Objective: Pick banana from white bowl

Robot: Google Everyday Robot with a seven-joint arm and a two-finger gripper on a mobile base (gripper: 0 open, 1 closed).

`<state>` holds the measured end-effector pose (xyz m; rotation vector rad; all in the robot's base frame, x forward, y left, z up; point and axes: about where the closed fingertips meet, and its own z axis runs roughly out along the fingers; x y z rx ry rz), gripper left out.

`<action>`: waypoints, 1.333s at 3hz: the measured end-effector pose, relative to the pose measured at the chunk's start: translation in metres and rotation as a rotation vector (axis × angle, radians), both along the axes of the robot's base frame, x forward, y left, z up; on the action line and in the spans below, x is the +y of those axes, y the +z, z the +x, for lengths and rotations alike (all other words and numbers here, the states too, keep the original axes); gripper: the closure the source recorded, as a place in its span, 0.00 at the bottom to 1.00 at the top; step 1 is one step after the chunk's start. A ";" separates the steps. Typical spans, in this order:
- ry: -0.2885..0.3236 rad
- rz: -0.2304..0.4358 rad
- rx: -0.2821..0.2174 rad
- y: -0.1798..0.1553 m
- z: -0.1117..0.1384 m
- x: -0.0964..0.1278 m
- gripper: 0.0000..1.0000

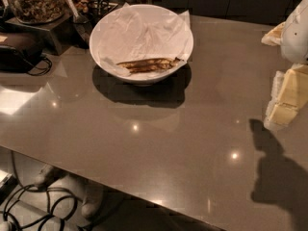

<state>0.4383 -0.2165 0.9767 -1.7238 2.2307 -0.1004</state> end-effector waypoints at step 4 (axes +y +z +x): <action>0.089 -0.064 0.012 0.008 0.045 0.040 0.00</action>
Offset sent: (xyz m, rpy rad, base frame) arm 0.0397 0.0232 0.0018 -0.0859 0.0737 0.0652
